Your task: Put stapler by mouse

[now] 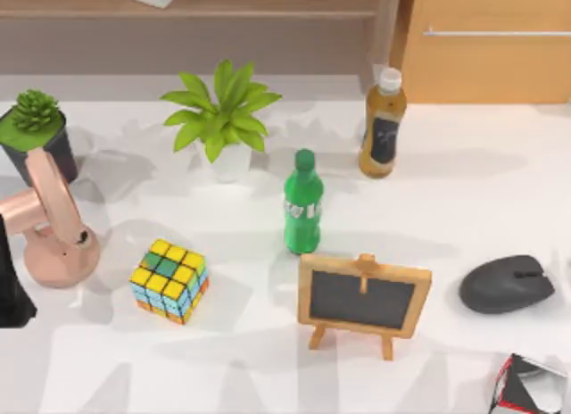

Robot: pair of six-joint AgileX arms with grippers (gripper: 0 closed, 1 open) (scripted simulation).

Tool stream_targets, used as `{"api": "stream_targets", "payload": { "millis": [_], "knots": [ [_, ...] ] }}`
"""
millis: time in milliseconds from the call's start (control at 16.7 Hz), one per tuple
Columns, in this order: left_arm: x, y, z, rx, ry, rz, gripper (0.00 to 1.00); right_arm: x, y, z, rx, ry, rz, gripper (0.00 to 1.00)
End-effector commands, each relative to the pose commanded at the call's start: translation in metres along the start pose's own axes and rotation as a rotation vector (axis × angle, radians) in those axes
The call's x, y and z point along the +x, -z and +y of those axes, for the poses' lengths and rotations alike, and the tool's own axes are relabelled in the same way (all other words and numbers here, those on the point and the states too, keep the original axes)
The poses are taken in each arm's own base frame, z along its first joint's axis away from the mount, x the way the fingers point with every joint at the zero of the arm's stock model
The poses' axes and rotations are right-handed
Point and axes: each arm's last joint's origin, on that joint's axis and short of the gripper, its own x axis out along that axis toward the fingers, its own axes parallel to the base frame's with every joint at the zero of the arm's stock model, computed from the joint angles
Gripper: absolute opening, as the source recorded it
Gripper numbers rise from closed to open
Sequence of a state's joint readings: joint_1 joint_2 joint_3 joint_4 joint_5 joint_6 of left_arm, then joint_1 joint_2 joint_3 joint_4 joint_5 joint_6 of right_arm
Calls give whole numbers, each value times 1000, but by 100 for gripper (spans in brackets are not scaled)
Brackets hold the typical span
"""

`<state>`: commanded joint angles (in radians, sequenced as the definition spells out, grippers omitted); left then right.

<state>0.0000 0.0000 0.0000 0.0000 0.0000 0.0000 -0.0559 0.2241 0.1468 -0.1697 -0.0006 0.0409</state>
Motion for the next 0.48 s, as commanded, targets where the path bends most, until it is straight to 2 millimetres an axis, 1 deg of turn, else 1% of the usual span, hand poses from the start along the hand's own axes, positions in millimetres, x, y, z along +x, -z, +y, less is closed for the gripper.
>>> {"api": "stream_targets", "payload": {
  "millis": [180,480],
  "knots": [
    [0,0,0,0,0,0,100,13,-11,-6,56,62,265,100],
    [0,0,0,0,0,0,100,48,-25,-22,183,184,728,100]
  ]
}}
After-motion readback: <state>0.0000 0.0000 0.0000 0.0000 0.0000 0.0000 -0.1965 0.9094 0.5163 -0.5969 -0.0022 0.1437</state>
